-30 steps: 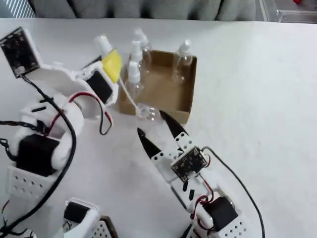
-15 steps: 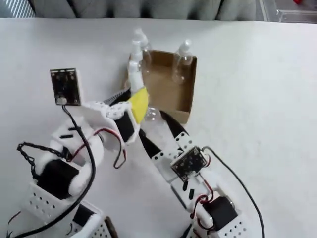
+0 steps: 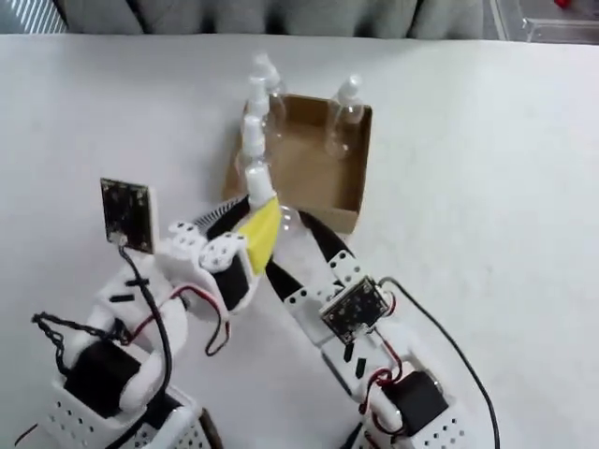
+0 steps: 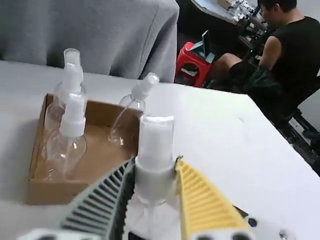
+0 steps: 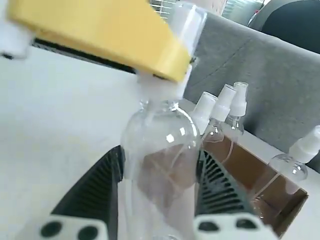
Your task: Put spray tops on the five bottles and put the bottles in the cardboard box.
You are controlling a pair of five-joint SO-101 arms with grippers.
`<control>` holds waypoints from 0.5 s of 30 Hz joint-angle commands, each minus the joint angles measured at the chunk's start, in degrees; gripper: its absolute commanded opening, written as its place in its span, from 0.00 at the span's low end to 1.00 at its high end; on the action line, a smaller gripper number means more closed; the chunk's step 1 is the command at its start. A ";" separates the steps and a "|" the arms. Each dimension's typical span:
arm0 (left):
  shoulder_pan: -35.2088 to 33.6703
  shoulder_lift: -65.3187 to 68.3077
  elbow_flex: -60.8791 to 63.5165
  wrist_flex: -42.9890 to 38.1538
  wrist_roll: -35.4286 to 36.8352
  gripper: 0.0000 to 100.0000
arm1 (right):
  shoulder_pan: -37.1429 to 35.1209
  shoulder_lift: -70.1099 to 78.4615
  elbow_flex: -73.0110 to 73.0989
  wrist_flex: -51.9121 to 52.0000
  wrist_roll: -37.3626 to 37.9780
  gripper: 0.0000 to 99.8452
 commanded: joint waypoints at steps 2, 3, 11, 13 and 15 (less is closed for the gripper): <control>2.68 -6.64 5.19 -3.25 -1.67 0.06 | 0.57 -0.40 -0.88 -0.92 -0.62 0.02; 2.68 -7.60 6.33 -3.60 -1.67 0.09 | 1.10 -0.40 -0.88 -0.92 -0.62 0.02; 2.77 -18.07 13.98 -3.52 -1.67 0.30 | 4.70 -0.40 -0.88 -1.01 -2.73 0.02; 2.77 -21.23 14.77 -3.52 -1.67 0.30 | 4.70 -0.40 -0.88 -1.01 -4.75 0.02; 2.77 -24.13 15.30 -3.08 -1.76 0.30 | 4.70 -0.40 -0.88 -1.01 -5.36 0.02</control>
